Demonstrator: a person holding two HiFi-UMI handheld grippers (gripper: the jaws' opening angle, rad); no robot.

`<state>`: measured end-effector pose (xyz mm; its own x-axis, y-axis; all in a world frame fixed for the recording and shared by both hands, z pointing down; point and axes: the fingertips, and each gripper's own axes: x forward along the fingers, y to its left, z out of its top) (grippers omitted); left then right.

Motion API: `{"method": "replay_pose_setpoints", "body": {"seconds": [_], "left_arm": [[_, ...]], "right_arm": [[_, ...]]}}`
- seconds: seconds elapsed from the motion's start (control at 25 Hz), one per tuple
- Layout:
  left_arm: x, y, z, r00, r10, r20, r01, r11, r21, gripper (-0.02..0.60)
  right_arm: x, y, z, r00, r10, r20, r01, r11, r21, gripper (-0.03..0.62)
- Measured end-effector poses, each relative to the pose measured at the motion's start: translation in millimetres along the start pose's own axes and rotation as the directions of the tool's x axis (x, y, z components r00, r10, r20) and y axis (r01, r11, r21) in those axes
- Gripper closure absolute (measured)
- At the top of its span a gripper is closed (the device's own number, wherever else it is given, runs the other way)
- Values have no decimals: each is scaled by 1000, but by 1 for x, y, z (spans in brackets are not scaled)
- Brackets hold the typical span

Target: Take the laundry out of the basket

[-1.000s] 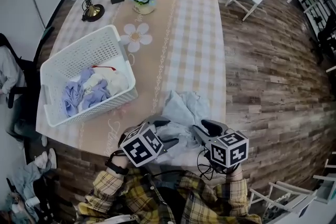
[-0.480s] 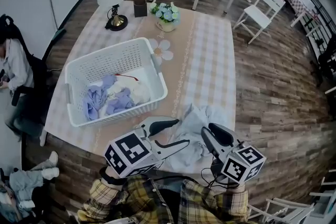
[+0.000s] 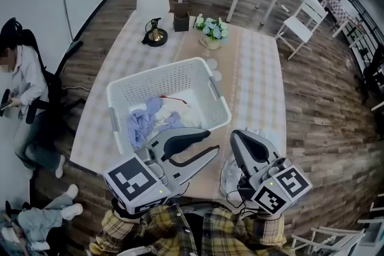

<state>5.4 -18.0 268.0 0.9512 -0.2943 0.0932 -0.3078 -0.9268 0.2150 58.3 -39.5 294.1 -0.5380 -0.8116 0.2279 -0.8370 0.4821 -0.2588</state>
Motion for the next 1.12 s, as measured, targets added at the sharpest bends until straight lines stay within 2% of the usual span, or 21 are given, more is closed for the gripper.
{"method": "replay_pose_setpoints", "body": {"seconds": [0.16, 0.24, 0.36, 0.48, 0.68, 0.84, 1.0, 1.12], "left_arm": [[-33, 15, 15, 999, 30, 18, -29, 1000, -11, 514], [-47, 20, 20, 999, 38, 21, -38, 999, -13, 526], [-63, 27, 27, 998, 49, 33, -50, 999, 19, 569], [-73, 32, 34, 997, 56, 61, -59, 997, 56, 569], [-75, 24, 36, 998, 50, 32, -50, 999, -7, 569], [-71, 23, 42, 995, 54, 79, -59, 997, 56, 569], [-67, 15, 43, 995, 70, 64, -71, 997, 8, 571], [-61, 11, 44, 994, 77, 77, -80, 996, 35, 569]], "right_arm": [[26, 36, 14, 999, 16, 33, -15, 999, -30, 585], [35, 50, 18, 999, 20, 44, -18, 999, -37, 585], [41, 68, 23, 998, 19, 59, -17, 999, -35, 585], [44, 80, 26, 998, 23, 63, -21, 999, -37, 585], [45, 88, 30, 998, 31, 46, -29, 998, -49, 585], [39, 88, 30, 998, 49, 41, -47, 998, -44, 585], [31, 85, 32, 998, 55, 39, -53, 997, -55, 585], [25, 81, 33, 998, 57, 37, -55, 996, -64, 585]]}}
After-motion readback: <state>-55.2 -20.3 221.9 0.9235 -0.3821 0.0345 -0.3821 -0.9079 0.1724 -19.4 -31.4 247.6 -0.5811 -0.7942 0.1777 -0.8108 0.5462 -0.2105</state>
